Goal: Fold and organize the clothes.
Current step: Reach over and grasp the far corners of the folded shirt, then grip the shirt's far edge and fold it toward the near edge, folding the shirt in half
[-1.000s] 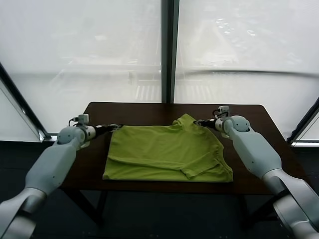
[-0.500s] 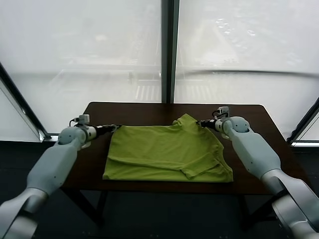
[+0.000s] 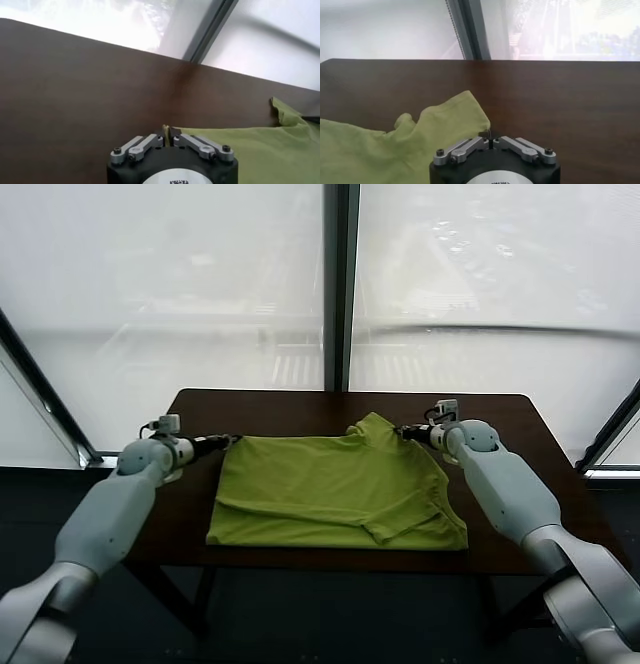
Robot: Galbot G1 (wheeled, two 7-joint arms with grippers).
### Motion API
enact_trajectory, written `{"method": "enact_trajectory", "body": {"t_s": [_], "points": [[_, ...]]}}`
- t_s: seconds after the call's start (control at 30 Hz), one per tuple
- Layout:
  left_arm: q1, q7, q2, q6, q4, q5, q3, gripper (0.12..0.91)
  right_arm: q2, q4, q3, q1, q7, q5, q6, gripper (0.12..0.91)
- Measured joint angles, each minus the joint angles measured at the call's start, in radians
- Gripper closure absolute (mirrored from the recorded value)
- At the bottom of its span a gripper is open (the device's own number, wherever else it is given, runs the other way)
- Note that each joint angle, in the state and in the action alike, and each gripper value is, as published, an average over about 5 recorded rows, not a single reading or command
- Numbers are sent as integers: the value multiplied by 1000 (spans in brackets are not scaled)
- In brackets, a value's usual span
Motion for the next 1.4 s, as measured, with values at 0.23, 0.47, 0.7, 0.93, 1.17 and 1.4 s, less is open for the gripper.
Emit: {"method": "enact_trajectory", "body": {"t_s": [0.23,0.47,0.7,0.93,1.17,1.4], "points": [[46,-19,25,15,-91,-43,-35,813,-32,58,-4,-19,24,47,-17,886],[89,-41,51,26,-179,-86,-67,813,-73,137,-6,-39,41,83,-22,886],[134,-61,86,36,-266,-138,-94,813,-125,231,0,-71,59,125,-29,886],[181,-76,130,40,-348,-181,-122,813,-194,344,29,-118,86,188,-52,886],[238,-93,179,39,-426,-220,-159,813,-270,459,64,-180,112,243,-69,886],[303,-107,211,38,-503,-235,-195,813,-371,602,107,-268,134,267,-84,886]]}}
